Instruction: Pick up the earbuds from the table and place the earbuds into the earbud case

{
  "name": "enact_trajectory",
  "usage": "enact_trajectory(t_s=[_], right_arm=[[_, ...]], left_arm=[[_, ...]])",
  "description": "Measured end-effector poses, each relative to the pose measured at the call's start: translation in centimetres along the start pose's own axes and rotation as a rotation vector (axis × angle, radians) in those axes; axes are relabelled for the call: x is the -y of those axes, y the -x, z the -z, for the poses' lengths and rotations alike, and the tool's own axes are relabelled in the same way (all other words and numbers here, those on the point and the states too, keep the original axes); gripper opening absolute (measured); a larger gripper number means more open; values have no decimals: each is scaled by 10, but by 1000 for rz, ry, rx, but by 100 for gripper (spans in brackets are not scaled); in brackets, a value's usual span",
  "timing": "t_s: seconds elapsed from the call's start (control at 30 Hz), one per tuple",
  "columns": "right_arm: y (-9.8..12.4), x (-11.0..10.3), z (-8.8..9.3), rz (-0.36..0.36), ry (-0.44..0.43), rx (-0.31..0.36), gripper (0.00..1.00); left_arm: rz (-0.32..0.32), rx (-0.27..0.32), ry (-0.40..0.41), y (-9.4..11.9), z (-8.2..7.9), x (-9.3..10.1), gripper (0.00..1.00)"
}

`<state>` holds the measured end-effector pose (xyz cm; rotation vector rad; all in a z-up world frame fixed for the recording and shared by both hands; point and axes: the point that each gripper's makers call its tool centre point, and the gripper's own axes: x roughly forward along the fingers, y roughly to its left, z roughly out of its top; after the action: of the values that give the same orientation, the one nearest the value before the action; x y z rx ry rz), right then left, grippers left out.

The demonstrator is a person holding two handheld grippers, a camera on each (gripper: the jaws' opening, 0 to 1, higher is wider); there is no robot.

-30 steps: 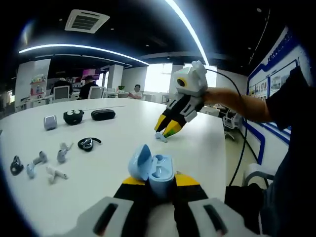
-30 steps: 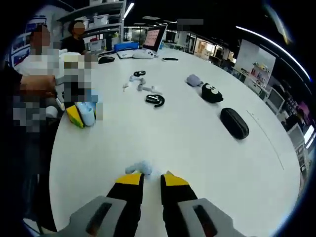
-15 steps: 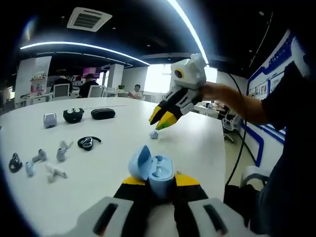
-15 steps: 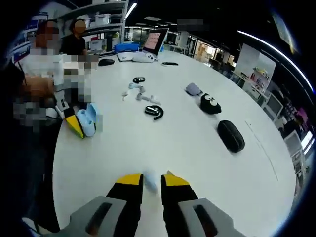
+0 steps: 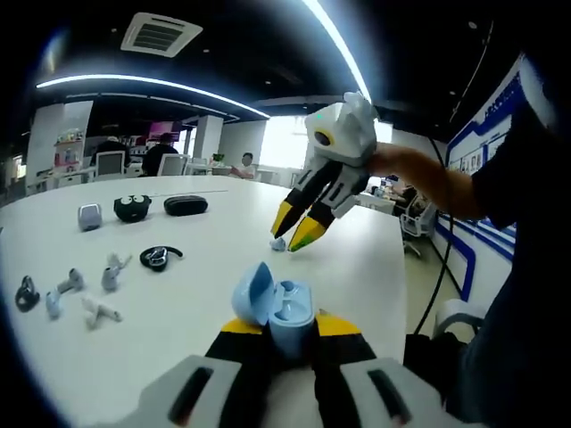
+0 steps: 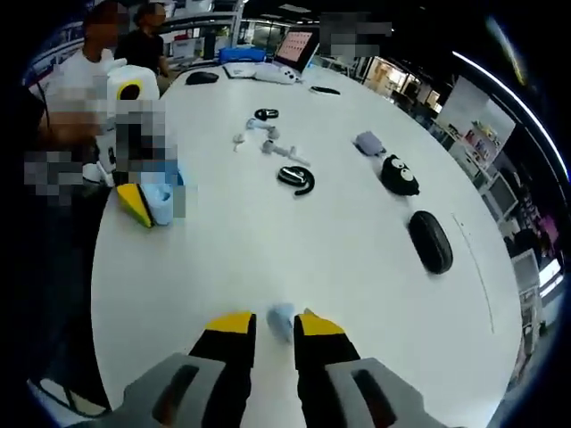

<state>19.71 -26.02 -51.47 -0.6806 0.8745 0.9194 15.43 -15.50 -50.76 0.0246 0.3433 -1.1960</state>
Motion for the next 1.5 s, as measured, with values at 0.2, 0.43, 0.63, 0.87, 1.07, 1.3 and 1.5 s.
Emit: enact_trajectory(t_s=[0.2,0.43,0.63,0.87,1.07,1.3,1.5], right_arm=[[-7,8,-4,-23,-10,-87,17],[-10,6,-4,-54,-31,-190,16],[-10,3,-4,-71,-24,-235,11],[-10,-1,-7,-79,-17,-213,11],[-3,-12,-20,-141,-91,-64,10],[12,-28,-49,-312,-283,229,10],[20,-40,-69,-422,-395,422,10]], left_arm=[[-1,-1,1,1,0,0,19],[0,-1,1,1,-1,-1,19],[8,-2,3,1,-1,0,19],[13,-4,1,1,-1,1,19],[22,-5,0,1,0,2,19],[49,-14,5,1,0,2,19],[63,-46,-6,-2,-1,3,19]])
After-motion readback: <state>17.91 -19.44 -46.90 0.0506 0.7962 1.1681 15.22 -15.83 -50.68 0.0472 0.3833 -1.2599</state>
